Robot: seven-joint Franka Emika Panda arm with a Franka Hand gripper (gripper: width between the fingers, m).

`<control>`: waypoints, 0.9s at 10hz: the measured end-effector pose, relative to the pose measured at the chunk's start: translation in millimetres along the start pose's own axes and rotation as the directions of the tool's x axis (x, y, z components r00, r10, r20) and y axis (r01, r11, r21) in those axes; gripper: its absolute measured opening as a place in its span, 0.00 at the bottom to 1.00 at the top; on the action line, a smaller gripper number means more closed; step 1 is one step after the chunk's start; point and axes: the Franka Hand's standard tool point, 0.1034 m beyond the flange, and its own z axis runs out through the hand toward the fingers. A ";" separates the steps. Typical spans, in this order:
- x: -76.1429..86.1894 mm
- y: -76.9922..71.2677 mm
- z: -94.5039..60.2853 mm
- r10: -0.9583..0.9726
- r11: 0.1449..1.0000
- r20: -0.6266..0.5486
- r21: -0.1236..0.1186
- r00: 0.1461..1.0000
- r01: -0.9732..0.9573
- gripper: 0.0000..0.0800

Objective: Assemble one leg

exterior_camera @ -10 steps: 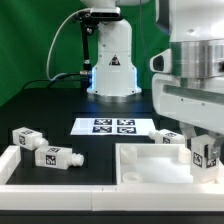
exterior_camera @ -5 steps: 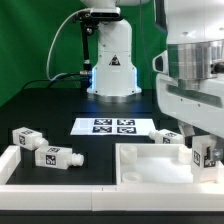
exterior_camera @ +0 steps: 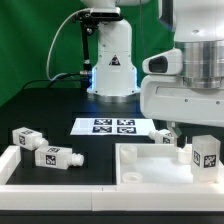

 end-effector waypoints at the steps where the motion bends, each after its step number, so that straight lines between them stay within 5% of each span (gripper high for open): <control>1: 0.2 0.3 0.1 -0.072 0.997 0.000 0.000 0.997 0.072 0.81; 2: 1.0 0.6 0.1 -0.210 0.978 -0.009 -0.019 0.978 0.210 0.81; 3: 3.2 -3.6 0.8 -0.497 0.867 -0.033 -0.063 0.867 0.495 0.81; 4: 3.8 -5.7 2.7 -0.585 0.810 -0.039 -0.067 0.810 0.582 0.81; 6: 3.9 -5.3 2.7 -0.534 0.845 -0.042 -0.064 0.845 0.531 0.81; 8: 3.8 -5.4 2.8 -0.445 0.895 -0.048 -0.058 0.894 0.443 0.37; 9: 3.8 -5.5 2.8 -0.384 0.923 -0.052 -0.054 0.922 0.381 0.37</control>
Offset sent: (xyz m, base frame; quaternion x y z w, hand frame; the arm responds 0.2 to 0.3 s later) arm 0.0080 0.0201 -0.0082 0.0091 0.0368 -0.4930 0.8692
